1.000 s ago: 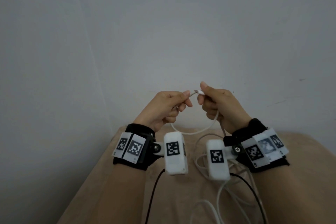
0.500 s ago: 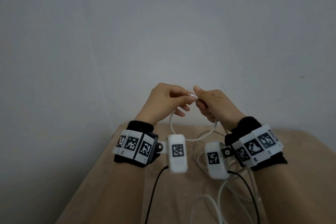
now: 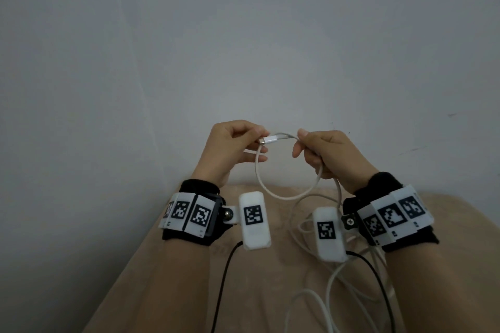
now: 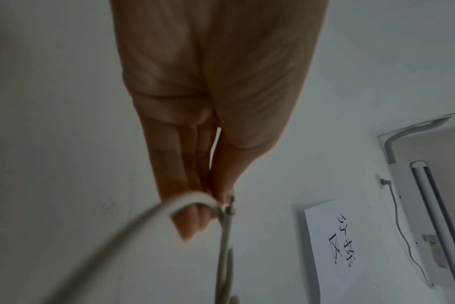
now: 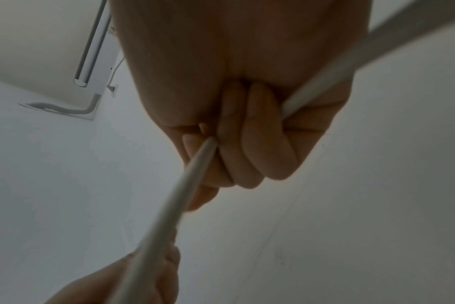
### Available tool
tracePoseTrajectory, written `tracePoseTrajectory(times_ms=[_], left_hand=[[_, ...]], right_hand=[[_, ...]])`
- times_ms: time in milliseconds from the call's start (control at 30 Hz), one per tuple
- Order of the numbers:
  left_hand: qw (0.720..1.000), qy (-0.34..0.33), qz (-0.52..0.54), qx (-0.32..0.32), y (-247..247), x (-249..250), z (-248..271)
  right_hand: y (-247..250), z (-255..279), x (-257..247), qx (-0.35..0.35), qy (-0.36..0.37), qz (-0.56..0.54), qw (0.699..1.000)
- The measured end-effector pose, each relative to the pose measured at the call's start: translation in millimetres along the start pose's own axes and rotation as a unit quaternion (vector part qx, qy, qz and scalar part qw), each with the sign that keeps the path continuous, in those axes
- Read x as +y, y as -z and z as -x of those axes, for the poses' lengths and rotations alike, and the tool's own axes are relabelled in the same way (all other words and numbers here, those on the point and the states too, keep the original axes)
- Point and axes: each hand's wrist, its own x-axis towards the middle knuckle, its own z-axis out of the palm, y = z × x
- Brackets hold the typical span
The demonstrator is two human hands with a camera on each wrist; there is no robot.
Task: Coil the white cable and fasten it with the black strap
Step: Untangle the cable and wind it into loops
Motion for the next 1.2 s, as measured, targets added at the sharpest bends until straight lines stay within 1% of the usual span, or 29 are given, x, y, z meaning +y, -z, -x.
tracePoseTrajectory(times_ms=[100,167,200,300,367,433,567,633,700,733,800,867,900,933,1000,1133,1200], left_hand=[[0.998,0.044,0.022,-0.036,-1.8,3.6,0.2],[0.995,0.068,0.031,-0.073,-3.5,6.8,0.9],[0.994,0.067,0.003,-0.092,-4.1,7.5,1.4],[0.982,0.027,-0.123,-0.139,-7.3,6.4,2.8],[0.977,0.023,-0.151,-0.146,-8.2,3.6,2.5],[0.977,0.032,-0.151,-0.147,-8.4,2.3,1.6],[0.984,0.054,-0.106,-0.134,-7.3,1.7,1.6],[0.987,0.084,-0.047,-0.128,-4.4,2.1,1.2],[0.983,0.123,0.041,-0.132,-2.0,3.7,1.2],[0.975,0.147,0.093,-0.138,-1.4,5.3,1.3],[0.946,0.200,0.196,-0.161,-1.2,8.5,2.4],[0.920,0.230,0.260,-0.181,-3.4,9.4,3.5],[0.917,0.234,0.268,-0.180,-4.2,7.5,3.4],[0.921,0.231,0.260,-0.174,-4.5,4.8,3.0],[0.938,0.213,0.223,-0.161,-4.3,-0.4,2.9],[0.944,0.198,0.193,-0.179,-1.2,-1.4,4.3],[0.953,0.186,0.156,-0.181,-0.4,0.3,3.6]], right_hand=[[-4.2,-1.7,0.3,0.008,-0.002,0.021,1.000],[-5.3,-1.8,1.0,-0.001,-0.013,0.031,0.999],[-5.7,-1.2,1.2,-0.009,-0.017,0.031,0.999],[-7.6,0.5,-0.3,-0.029,-0.020,0.038,0.999],[-9.4,1.5,-2.0,-0.040,-0.018,0.043,0.998],[-10.3,2.2,-2.8,-0.045,-0.016,0.047,0.998],[-7.4,2.4,-1.7,-0.018,-0.003,0.060,0.998],[-3.7,2.4,-2.1,0.003,0.012,0.060,0.998],[-0.8,2.6,-2.9,0.018,0.037,0.061,0.997],[-0.2,2.8,-3.5,0.022,0.051,0.057,0.997],[-0.8,2.8,-4.4,0.022,0.072,0.038,0.996],[-2.0,2.2,-5.0,0.021,0.084,0.023,0.996],[-2.5,1.8,-4.8,0.023,0.087,0.022,0.996],[-2.7,1.2,-4.1,0.027,0.088,0.025,0.995],[-3.1,0.0,-1.4,0.042,0.089,0.034,0.995],[-3.3,-2.8,3.6,0.072,0.079,0.042,0.993],[-3.4,-3.6,4.5,0.074,0.070,0.046,0.994]])
